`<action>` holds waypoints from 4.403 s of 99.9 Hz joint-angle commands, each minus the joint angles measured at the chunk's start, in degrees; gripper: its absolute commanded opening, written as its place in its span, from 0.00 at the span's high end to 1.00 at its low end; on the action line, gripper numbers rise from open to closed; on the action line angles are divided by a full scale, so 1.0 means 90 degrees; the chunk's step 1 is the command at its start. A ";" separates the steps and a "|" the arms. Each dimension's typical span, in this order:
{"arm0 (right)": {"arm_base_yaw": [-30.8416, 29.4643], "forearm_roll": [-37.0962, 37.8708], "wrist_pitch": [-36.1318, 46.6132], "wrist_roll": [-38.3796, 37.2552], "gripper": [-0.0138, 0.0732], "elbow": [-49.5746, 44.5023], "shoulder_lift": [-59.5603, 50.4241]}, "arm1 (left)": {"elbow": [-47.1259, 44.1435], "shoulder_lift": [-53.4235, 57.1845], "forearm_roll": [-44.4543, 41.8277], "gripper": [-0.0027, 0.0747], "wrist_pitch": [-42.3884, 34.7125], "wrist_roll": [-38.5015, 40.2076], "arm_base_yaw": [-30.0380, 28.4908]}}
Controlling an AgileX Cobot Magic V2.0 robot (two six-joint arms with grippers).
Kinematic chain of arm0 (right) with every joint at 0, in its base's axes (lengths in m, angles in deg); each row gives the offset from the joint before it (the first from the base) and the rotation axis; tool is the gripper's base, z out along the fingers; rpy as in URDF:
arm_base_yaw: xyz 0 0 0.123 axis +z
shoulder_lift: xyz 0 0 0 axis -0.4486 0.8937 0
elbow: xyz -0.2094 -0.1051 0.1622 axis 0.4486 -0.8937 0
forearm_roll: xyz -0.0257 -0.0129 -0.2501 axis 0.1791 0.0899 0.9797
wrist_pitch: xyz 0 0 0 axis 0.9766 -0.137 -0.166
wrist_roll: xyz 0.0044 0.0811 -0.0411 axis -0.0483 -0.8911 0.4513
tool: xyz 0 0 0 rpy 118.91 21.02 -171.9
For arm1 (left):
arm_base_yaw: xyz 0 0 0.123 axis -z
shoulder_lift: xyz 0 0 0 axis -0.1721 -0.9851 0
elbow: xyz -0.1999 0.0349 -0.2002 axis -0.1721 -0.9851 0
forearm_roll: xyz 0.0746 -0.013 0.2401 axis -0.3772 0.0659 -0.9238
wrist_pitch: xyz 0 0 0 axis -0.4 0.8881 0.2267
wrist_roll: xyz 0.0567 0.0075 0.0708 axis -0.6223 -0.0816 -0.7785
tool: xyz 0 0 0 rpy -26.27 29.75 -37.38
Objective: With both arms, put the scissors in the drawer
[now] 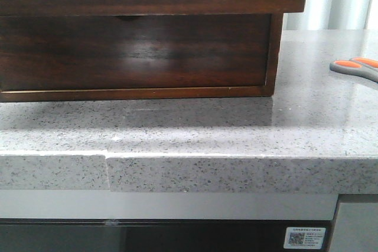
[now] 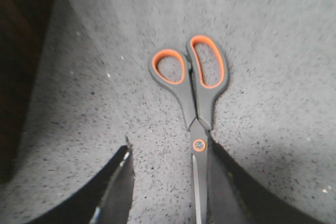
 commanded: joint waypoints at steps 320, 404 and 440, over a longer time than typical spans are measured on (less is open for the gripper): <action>0.4364 -0.1929 0.0093 0.6017 0.93 0.3475 0.0544 | 0.0194 -0.0015 0.0302 0.58 -0.0007 0.0091 0.0048; 0.4375 -0.1783 -0.0289 0.5575 0.54 0.3475 0.1005 | 0.0194 0.0338 0.0302 0.58 0.0021 0.0133 0.0048; 0.4375 -0.1828 -0.0983 0.5008 0.91 0.3103 -0.0372 | 0.0194 0.1925 0.0289 0.94 0.1336 0.1791 0.0048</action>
